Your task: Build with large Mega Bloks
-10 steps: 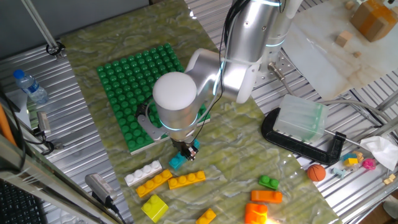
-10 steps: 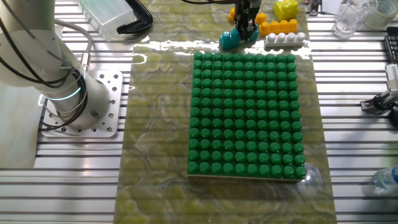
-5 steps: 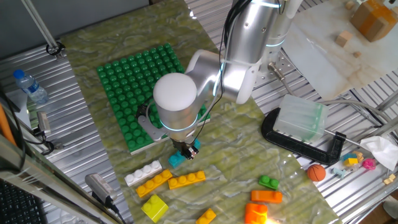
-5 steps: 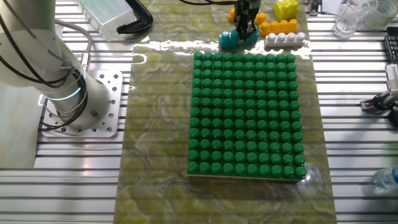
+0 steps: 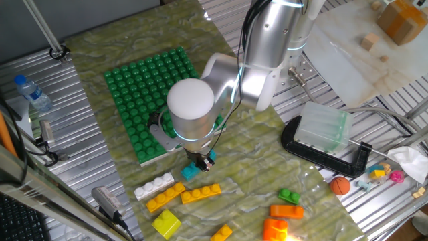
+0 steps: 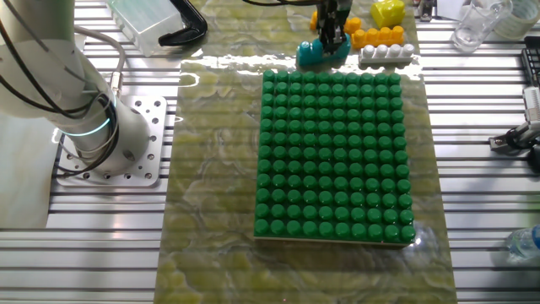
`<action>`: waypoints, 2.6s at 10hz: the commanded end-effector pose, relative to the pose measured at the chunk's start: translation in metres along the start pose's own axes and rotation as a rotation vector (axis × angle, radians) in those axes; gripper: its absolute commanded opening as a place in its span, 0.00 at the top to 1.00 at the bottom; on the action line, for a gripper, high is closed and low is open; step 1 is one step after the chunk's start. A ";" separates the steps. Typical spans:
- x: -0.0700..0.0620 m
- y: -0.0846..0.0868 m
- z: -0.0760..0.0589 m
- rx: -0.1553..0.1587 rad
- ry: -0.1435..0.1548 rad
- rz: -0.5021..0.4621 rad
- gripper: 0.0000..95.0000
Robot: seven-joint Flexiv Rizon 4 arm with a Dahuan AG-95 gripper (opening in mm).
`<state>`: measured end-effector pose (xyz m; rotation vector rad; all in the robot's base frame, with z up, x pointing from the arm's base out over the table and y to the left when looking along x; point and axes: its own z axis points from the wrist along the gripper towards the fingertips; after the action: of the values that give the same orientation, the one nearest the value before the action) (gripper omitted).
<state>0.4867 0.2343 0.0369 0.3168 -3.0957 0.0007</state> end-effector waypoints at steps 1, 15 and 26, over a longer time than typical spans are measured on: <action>0.007 -0.004 -0.047 0.010 -0.014 0.044 1.00; 0.028 -0.129 -0.101 0.114 0.026 0.207 1.00; 0.045 -0.172 -0.091 0.087 0.018 0.187 1.00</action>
<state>0.4781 0.0566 0.1331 0.0230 -3.0979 0.1529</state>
